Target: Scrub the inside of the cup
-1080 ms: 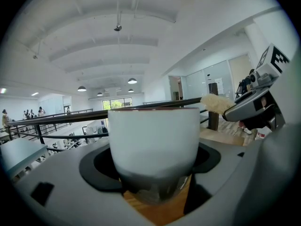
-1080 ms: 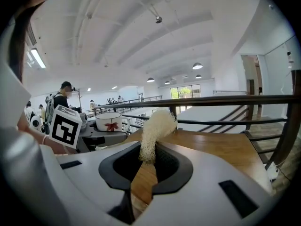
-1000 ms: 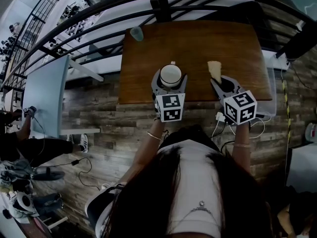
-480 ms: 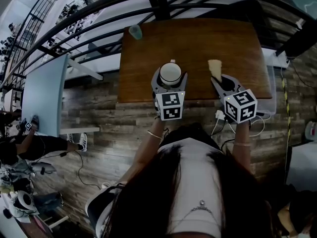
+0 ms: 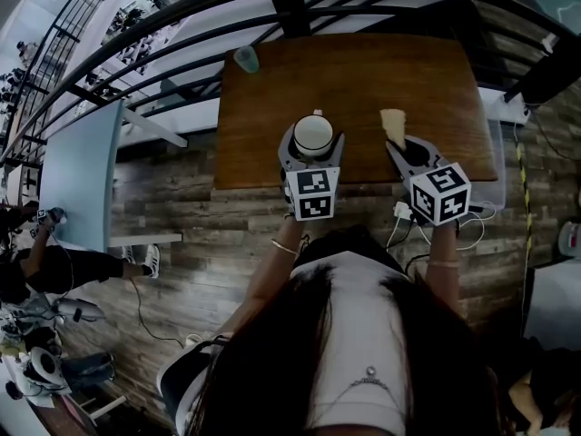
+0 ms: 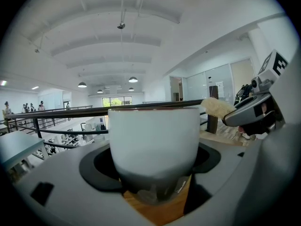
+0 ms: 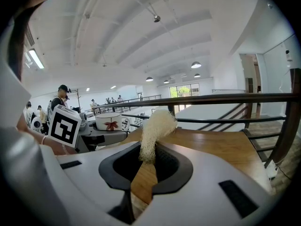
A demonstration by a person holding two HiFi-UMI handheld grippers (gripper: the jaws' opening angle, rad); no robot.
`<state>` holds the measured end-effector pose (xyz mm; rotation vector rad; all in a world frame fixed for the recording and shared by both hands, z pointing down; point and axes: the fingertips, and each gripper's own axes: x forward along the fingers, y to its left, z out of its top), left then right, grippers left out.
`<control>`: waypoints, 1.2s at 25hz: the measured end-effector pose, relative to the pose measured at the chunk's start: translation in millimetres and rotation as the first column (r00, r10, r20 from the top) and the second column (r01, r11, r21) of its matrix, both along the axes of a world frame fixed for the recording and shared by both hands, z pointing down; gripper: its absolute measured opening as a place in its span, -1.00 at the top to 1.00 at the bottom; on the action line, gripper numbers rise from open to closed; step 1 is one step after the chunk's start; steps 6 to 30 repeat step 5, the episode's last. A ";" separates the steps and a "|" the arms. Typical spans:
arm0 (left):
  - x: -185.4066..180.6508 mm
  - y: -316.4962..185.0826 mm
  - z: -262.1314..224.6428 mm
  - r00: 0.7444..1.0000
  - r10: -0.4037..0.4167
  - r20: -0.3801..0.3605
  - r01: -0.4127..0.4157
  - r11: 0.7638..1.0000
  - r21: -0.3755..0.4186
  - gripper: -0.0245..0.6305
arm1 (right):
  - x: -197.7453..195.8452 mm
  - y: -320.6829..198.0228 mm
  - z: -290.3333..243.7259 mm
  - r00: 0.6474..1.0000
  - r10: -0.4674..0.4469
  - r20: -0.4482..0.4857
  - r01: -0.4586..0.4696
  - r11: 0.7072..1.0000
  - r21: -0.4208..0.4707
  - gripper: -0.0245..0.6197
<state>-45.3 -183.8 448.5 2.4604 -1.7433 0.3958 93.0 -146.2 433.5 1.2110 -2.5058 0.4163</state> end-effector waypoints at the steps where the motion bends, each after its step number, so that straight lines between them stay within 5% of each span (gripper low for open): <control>1: -0.7 -0.8 -0.4 1.000 -0.001 -0.004 0.001 1.000 0.001 -0.32 | -0.7 -0.6 0.3 1.000 0.000 -0.001 0.000 1.000 -0.001 0.70; 30: -3.5 -3.0 -2.8 1.000 0.001 -0.015 -0.001 1.000 0.005 -0.32 | -3.7 -1.7 0.7 1.000 0.001 -0.001 -0.001 1.000 -0.003 0.70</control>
